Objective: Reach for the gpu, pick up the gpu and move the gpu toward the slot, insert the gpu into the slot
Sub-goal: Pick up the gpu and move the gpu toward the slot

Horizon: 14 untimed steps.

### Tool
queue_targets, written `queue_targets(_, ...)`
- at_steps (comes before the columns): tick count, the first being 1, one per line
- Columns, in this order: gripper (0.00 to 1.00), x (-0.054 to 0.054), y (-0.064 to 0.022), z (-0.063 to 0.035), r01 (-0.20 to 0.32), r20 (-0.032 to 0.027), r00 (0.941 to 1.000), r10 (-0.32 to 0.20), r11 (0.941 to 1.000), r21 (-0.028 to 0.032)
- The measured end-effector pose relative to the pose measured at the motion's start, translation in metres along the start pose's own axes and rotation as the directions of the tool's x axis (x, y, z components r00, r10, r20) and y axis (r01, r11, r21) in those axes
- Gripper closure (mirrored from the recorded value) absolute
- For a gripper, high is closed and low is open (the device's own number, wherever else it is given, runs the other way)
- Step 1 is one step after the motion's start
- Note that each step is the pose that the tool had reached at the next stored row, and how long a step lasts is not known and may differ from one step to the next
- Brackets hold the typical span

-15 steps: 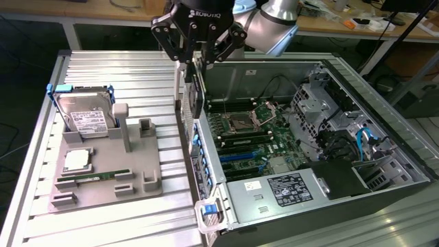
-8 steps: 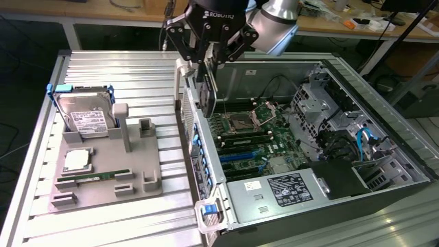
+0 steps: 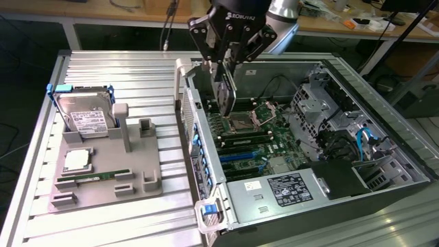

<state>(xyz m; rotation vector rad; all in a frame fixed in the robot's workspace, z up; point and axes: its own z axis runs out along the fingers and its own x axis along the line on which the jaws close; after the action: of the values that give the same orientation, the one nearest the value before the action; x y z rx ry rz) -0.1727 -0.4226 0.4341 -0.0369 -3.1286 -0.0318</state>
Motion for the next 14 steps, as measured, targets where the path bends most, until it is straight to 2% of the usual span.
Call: queue_targets(14,0.73,-0.055,0.0013,-0.0007,0.000,0.0000,1.0000,0.000,1.0000,-0.0001)
